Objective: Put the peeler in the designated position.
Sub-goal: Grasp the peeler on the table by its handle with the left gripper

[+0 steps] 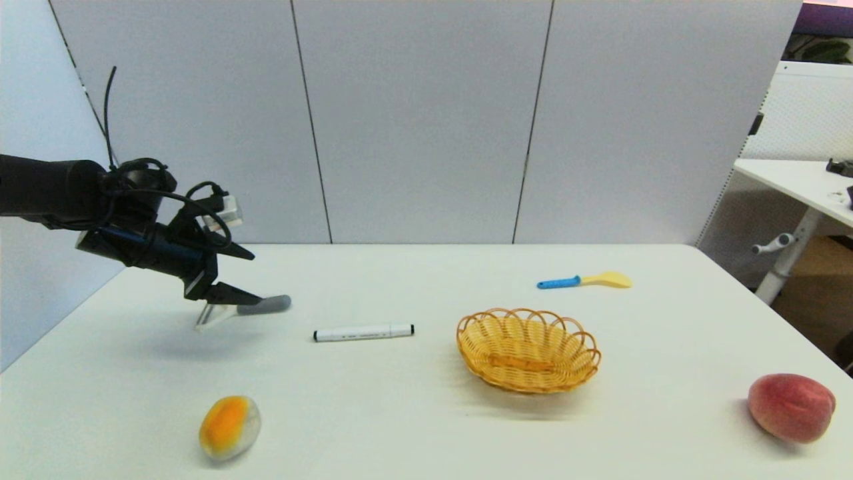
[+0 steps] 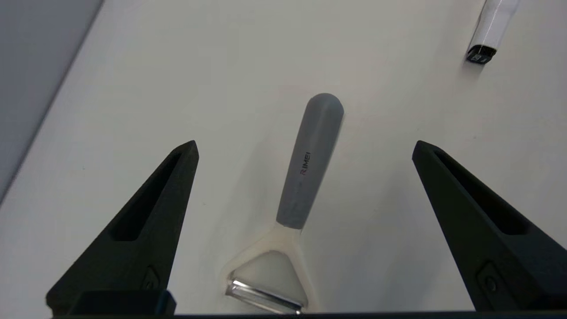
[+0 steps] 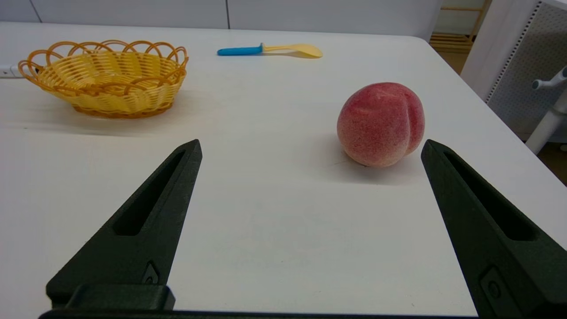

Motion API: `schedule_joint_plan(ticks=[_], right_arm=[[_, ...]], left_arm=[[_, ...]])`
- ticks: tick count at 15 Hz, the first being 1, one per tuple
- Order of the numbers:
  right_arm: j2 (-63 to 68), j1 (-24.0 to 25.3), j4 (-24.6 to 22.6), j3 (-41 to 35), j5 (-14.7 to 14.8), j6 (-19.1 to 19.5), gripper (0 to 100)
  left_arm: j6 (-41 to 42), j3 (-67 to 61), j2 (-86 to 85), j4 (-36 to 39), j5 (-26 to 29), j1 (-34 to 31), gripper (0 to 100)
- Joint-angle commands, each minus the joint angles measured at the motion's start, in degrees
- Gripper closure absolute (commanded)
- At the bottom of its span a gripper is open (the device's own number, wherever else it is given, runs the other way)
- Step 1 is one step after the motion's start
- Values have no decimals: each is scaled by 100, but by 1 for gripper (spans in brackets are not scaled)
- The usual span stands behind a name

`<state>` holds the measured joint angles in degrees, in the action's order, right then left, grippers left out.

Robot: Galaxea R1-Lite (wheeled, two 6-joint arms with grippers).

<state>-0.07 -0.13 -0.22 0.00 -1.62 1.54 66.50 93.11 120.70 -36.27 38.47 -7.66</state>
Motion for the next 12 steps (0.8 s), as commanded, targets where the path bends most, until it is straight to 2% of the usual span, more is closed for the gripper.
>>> schedule_joint_plan(ticks=[1,4,6,10,12], right_arm=[[7,5,-4,0,-14,5,0],[7,5,-4,0,-5,5,0],[7,5,-4,0,-5,5,0],[7,5,-4,0,-5,5,0],[7,5,-4,0,-5,5,0]], left_arm=[[47,14,384,-21,11,-8,0],[39,93,498,-30,-59,1,0],[-5,172,481,-38,-297,1,0],[-14,673,595,-785,-420,54,0],[-23,735,709,-847,-411,106,0]])
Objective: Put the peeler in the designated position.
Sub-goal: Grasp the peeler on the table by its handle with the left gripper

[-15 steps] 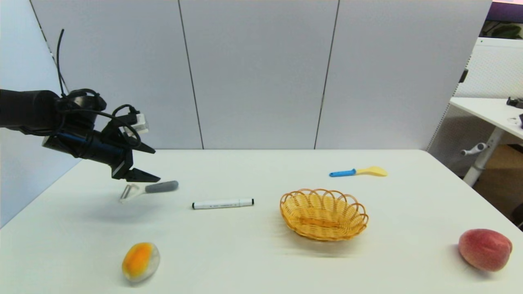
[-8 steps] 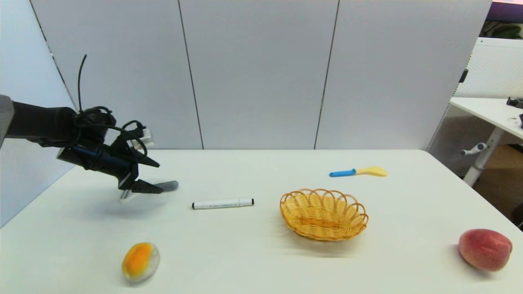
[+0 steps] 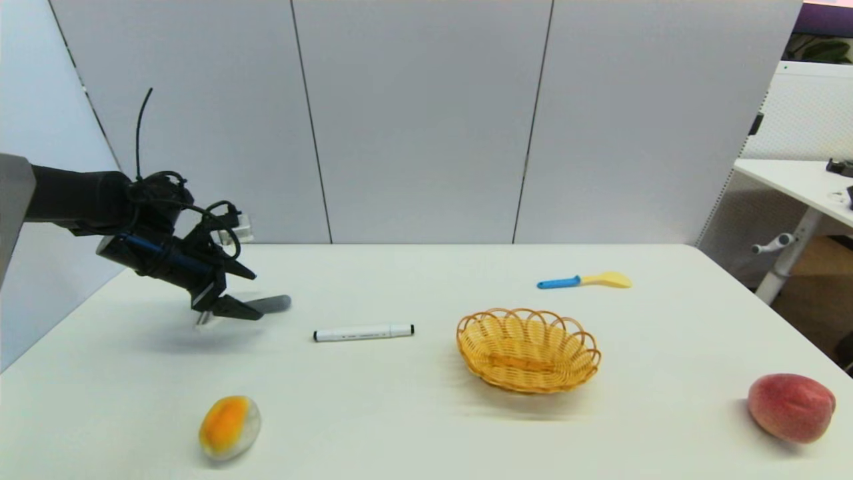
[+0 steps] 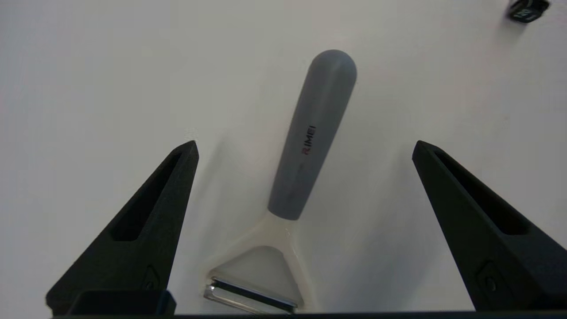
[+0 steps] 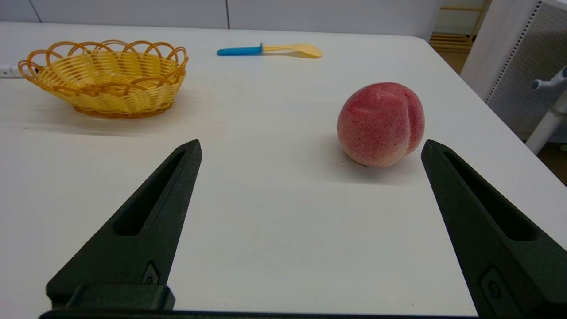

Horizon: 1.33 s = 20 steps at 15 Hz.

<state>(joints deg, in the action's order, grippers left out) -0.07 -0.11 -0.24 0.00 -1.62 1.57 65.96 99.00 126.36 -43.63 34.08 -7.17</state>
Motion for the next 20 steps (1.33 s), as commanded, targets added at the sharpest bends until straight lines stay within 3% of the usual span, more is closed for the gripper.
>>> schedule_joint_plan(ticks=[1,15,20], right_arm=[[7,2,-2,0,-5,1,0],[7,-7,7,0,-5,1,0],[7,2,-2,0,-5,1,0]], left_arm=[[22,146,170,-111,46,93,0],[-101,339,390,-137,160,128,0],[-75,348,416,-453,177,128,0]])
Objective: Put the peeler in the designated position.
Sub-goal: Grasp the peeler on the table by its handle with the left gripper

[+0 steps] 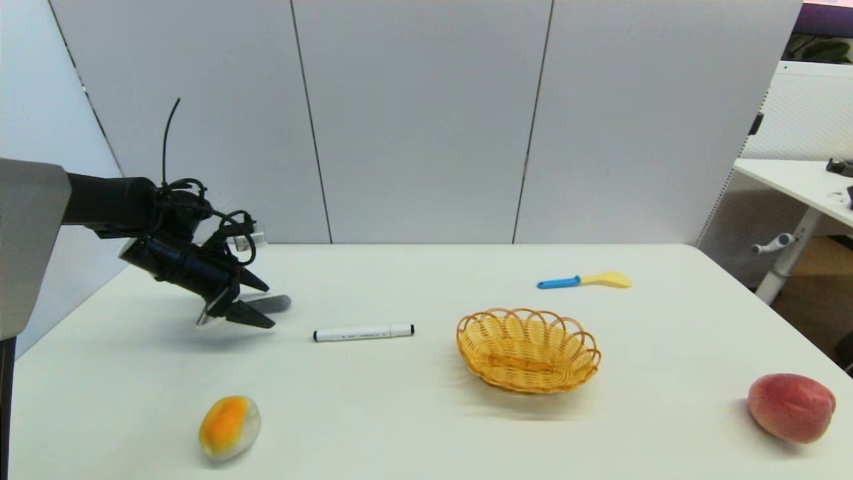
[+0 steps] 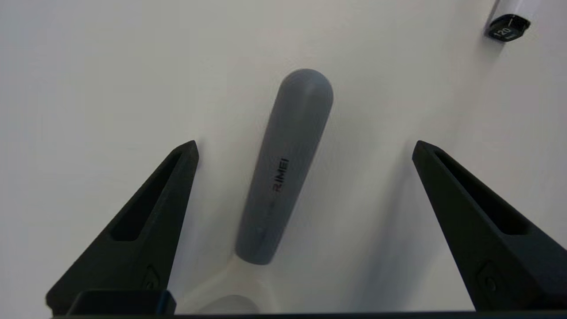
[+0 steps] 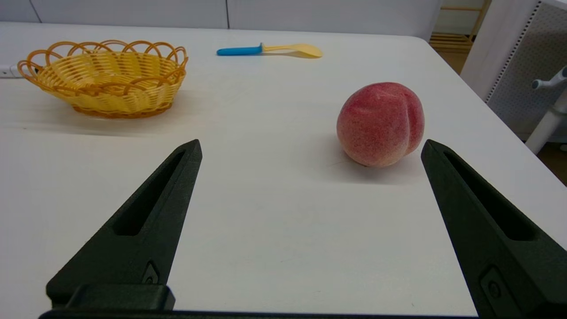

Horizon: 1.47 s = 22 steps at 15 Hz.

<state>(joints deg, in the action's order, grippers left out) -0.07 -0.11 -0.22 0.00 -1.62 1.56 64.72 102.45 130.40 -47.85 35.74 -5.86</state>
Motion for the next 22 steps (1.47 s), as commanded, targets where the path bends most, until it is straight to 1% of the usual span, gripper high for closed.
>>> schedule_joint_plan(ticks=[1,17,18,22], right_arm=[[7,2,-4,0,-5,2,0],[7,-7,-4,0,-5,2,0],[7,2,-4,0,-5,2,0],[7,-7,-4,0,-5,2,0]], left_arm=[[49,12,29,-23,12,-2,0],[85,205,196,12,-6,-2,0],[93,196,196,4,-6,-2,100],[102,196,187,-5,-6,6,100]])
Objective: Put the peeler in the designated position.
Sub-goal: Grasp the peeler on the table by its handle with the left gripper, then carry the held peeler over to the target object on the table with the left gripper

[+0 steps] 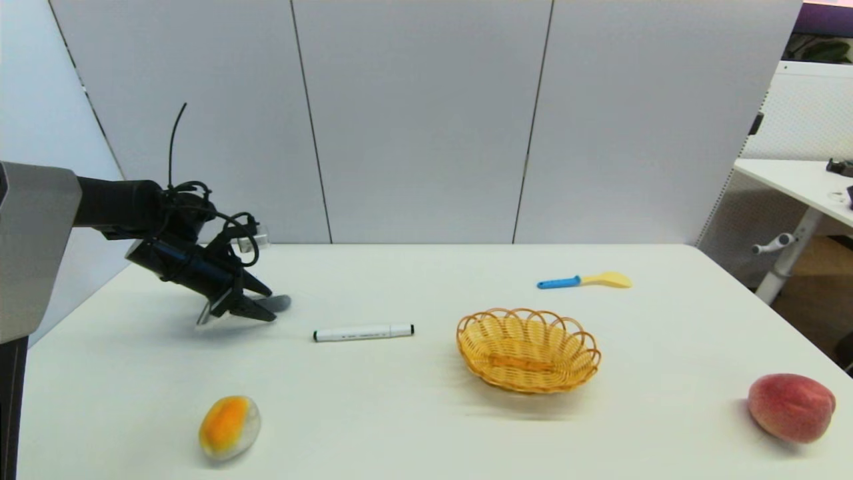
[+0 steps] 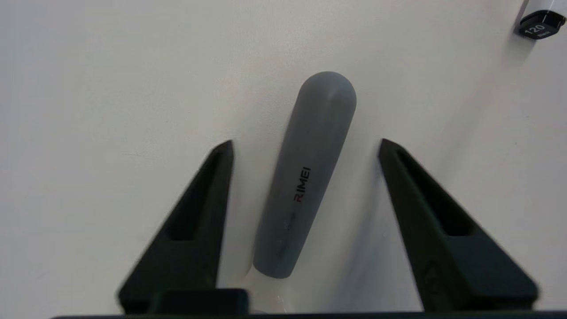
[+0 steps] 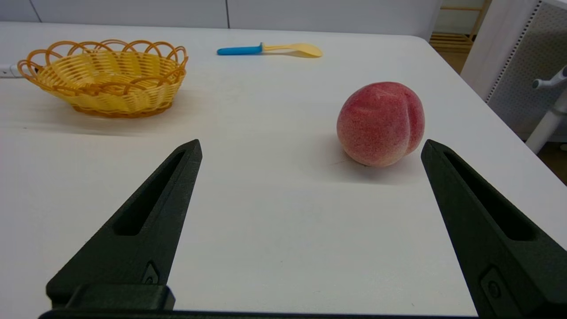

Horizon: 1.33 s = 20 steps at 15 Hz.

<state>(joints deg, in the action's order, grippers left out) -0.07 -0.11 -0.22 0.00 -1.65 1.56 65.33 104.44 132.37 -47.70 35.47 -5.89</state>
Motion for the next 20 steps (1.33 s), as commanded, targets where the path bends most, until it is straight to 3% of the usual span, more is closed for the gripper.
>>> schedule_joint_plan(ticks=[1,11,13,16,20], right_arm=[[7,-7,-4,0,-2,2,0],[7,2,-4,0,-2,2,0],[7,2,-4,0,-2,2,0],[7,-7,-4,0,-2,2,0],[7,-7,-4,0,-11,2,0]], left_arm=[[41,-11,-9,-37,21,0,100],[182,376,-308,-46,-32,105,100],[112,921,-501,-2,-49,343,100],[-442,938,-782,323,-181,923,100],[-530,938,-870,762,-366,1600,100]])
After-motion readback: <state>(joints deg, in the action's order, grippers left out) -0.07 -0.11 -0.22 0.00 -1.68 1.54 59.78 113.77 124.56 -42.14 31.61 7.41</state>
